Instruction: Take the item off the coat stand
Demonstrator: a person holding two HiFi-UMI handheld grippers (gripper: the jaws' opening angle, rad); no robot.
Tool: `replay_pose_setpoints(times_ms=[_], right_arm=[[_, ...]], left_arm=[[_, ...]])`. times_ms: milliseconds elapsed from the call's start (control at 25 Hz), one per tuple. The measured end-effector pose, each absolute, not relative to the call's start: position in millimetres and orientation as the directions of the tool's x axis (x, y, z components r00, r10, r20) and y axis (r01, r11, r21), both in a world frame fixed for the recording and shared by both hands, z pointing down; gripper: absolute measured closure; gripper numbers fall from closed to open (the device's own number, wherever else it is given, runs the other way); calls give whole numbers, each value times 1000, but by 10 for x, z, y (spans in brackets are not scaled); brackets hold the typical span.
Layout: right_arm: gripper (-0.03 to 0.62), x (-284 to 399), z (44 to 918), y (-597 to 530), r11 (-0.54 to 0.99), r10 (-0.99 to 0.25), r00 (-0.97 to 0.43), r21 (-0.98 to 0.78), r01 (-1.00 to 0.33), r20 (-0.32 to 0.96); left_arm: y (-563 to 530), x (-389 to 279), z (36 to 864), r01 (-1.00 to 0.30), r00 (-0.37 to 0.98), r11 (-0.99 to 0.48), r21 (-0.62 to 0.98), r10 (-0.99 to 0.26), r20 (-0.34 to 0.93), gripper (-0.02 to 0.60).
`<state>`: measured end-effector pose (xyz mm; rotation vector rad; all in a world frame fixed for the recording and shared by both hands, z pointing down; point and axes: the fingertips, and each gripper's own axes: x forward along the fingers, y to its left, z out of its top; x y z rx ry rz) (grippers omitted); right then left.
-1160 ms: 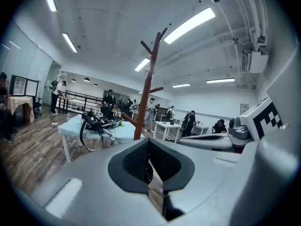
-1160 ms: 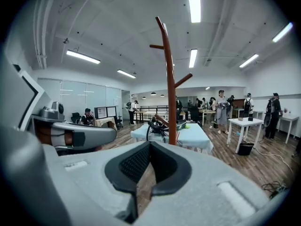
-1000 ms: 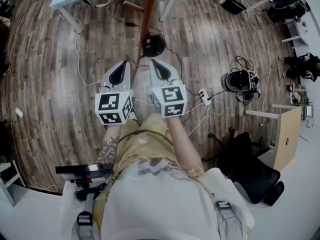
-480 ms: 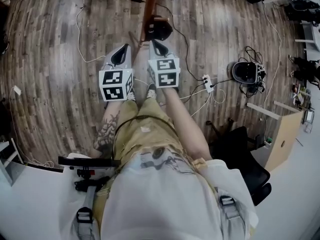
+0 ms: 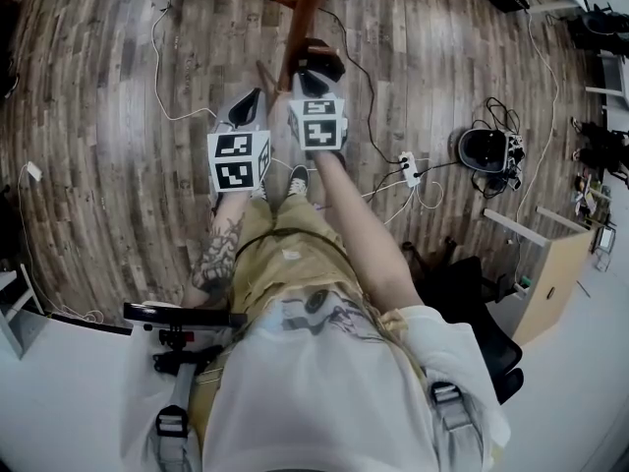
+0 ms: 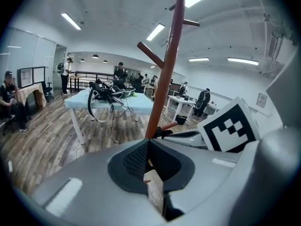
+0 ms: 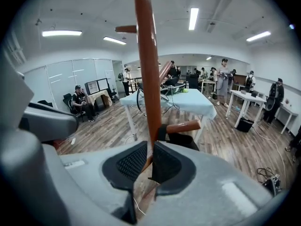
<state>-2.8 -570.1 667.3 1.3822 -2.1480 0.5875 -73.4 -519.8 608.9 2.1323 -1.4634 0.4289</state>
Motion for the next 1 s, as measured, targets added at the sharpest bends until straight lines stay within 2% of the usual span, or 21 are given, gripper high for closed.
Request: replay_pose_setpoints(times_ms=[160, 280, 600, 720, 1000], right_arm=[[491, -14, 6860, -5868, 362, -682, -304, -54, -930, 666], [473, 46, 6923, -5940, 334, -690, -269, -34, -942, 672], [471, 17, 7057, -6117, 321, -689, -216, 23, -947, 692], [492, 40, 7064, -6131, 319, -686, -204, 36, -947, 699], [511, 198, 6815, -6047, 282, -739, -189, 41, -959, 646]], left_arm=[[-5216, -805, 6116, -932, 358, -262, 249, -764, 537, 594], [-5197, -831, 6145, -935, 352, -251, 252, -762, 544, 594], [-5174, -974, 6205, -943, 327, -224, 247, -760, 562, 594], [-5171, -994, 6209, -945, 321, -217, 245, -760, 565, 594], [-5189, -956, 6135, -941, 332, -231, 245, -767, 549, 594]])
